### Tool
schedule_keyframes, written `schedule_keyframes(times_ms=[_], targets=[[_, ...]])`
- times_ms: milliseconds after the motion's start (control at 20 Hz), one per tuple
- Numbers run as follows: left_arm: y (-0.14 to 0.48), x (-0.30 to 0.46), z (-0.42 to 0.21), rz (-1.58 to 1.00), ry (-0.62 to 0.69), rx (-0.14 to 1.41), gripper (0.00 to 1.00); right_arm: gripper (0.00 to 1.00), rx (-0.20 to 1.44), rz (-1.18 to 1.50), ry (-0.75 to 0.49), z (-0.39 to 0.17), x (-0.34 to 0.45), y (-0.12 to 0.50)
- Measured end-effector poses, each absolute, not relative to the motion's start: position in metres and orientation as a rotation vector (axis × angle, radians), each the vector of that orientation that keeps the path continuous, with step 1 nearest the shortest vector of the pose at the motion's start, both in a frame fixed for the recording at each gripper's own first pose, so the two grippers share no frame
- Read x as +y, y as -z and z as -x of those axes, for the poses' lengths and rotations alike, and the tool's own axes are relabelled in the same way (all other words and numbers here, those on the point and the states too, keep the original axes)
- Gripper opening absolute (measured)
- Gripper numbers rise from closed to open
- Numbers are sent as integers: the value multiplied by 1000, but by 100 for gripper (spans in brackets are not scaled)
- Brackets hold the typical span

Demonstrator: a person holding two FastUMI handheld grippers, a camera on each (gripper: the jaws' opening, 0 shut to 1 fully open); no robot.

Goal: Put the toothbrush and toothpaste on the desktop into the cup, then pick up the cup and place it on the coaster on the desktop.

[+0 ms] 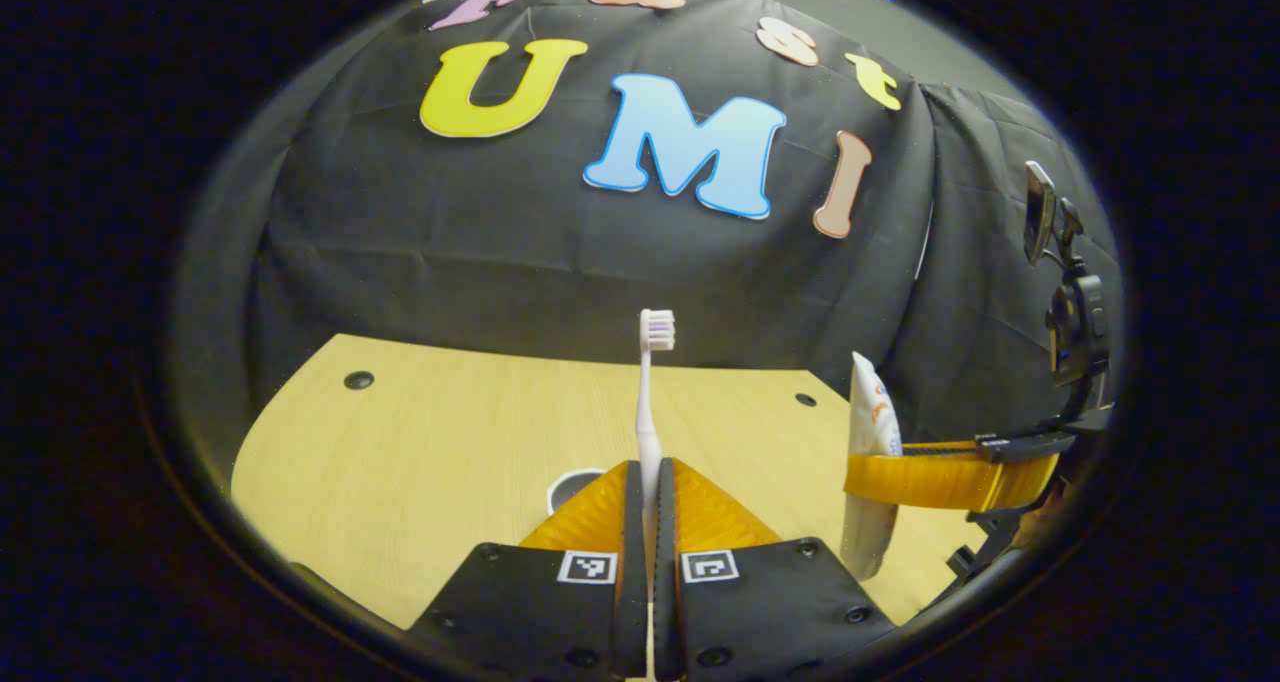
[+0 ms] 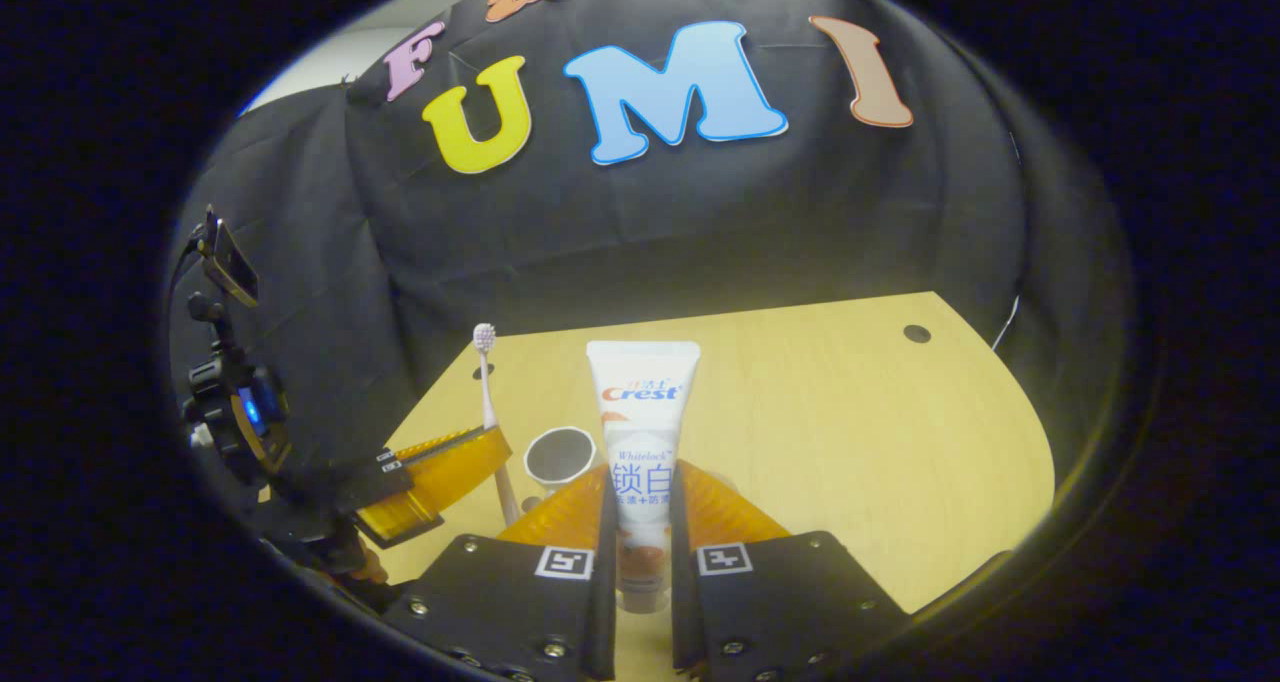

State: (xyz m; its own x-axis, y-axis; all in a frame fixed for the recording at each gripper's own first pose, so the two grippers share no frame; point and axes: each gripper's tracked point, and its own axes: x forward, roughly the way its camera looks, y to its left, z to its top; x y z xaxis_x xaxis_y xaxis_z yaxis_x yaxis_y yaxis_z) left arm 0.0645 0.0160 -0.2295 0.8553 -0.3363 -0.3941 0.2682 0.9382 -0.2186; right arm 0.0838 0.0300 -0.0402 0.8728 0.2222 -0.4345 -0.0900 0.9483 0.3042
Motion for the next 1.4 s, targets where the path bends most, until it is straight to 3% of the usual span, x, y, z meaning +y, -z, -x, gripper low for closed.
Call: schedule_keyframes(times_ms=[200, 450, 700, 750, 800, 850, 900, 1000, 1150, 1200, 1250, 1300, 1350, 1400], targets=[[222, 8, -118, 161, 317, 354, 10, 23, 481, -249, -123, -88, 23, 38], [256, 12, -150, 162, 296, 381, 10, 23, 468, -212, -119, -92, 25, 38], [284, 18, -148, 188, 278, 461, 10, 23, 466, -205, -139, -110, 42, 36], [286, 19, -147, 184, 279, 473, 16, 23, 461, -207, -151, -116, 46, 35], [286, 19, -146, 184, 282, 476, 11, 23, 452, -211, -164, -122, 51, 32], [286, 18, -145, 186, 290, 475, 11, 23, 443, -213, -177, -128, 57, 30], [285, 20, -143, 185, 290, 476, 17, 23, 434, -214, -187, -136, 62, 28], [284, 23, -141, 180, 284, 481, 12, 23, 411, -212, -207, -150, 72, 23], [285, 24, -138, 184, 293, 501, 20, 19, 388, -208, -228, -164, 83, 19], [285, 25, -134, 184, 289, 506, 33, 23, 375, -207, -234, -170, 86, 17], [284, 25, -132, 192, 301, 510, 31, 23, 361, -205, -237, -174, 89, 15], [282, 27, -127, 195, 303, 510, 42, 23, 353, -201, -237, -178, 91, 15], [279, 31, -124, 200, 304, 507, 46, 19, 345, -199, -236, -182, 94, 15], [275, 35, -120, 203, 304, 504, 56, 23, 336, -202, -237, -187, 97, 15]])
